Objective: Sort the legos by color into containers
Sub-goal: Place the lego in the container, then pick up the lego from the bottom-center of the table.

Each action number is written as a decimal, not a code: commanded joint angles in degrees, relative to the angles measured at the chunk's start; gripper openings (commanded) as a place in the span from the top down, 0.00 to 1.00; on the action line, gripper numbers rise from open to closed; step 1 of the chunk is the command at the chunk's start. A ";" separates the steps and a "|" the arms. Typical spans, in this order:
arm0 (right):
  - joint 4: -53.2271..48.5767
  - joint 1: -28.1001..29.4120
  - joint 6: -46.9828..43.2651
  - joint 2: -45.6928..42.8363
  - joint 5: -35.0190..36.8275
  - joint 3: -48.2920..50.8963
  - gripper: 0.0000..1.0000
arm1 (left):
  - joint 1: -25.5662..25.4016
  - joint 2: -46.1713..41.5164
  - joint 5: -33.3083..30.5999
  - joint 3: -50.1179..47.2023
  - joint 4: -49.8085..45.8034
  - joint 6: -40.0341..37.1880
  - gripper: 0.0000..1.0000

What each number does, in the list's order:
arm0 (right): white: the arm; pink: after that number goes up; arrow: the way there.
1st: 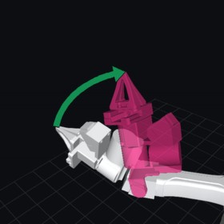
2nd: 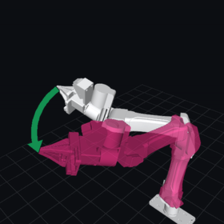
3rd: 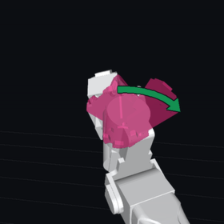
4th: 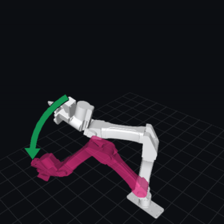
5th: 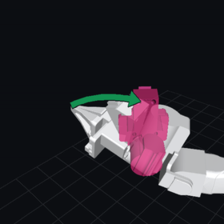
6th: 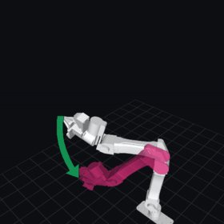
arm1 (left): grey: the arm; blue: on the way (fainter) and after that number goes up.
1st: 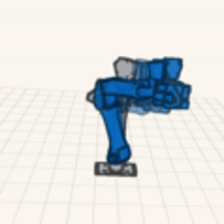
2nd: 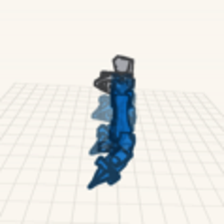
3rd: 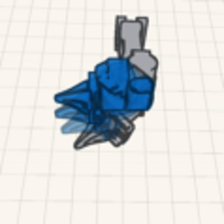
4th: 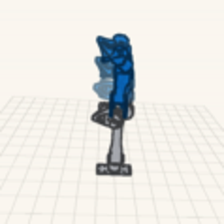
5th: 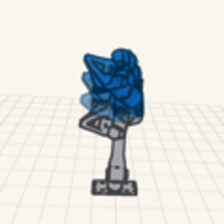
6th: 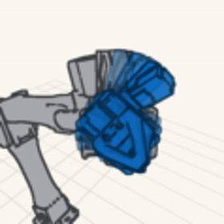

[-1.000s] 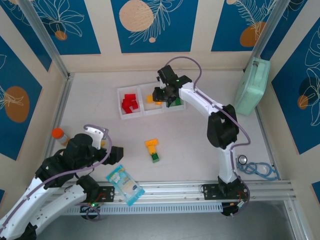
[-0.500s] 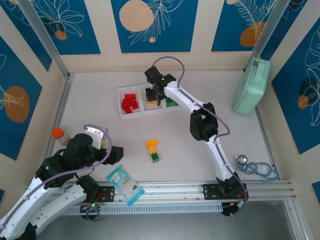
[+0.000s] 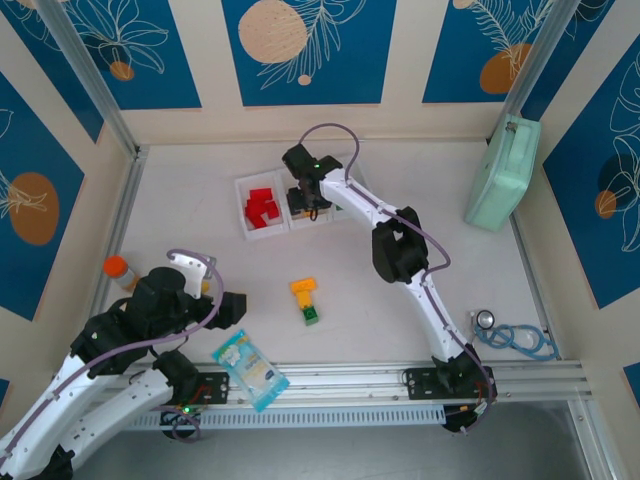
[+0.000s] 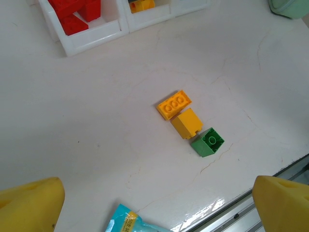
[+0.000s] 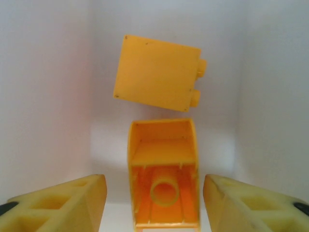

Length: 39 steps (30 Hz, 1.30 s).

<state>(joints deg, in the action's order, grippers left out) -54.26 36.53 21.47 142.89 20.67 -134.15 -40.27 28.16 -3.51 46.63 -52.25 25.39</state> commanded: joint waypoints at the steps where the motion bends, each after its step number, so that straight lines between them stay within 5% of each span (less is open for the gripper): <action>1: -2.31 0.81 0.61 -2.55 -0.94 -1.29 0.25 | -0.10 -0.95 -1.23 -0.40 0.57 -0.24 0.01; 15: -3.25 3.84 2.97 -17.03 -3.79 4.88 0.20 | -0.09 -0.90 -1.33 -0.40 0.59 -0.16 0.01; 29: 6.45 6.31 8.78 -40.77 -10.22 38.07 0.21 | -0.10 -0.90 -1.43 -0.40 0.63 -0.16 0.01; 39: 5.68 10.49 14.16 -45.34 -10.60 50.27 0.10 | -0.11 -0.83 -0.15 -0.49 0.83 -0.25 0.01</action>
<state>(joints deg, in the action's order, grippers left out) -48.51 45.65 33.10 99.72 11.55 -85.47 -40.27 27.83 -4.29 46.63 -52.25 25.39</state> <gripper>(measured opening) 0.902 0.994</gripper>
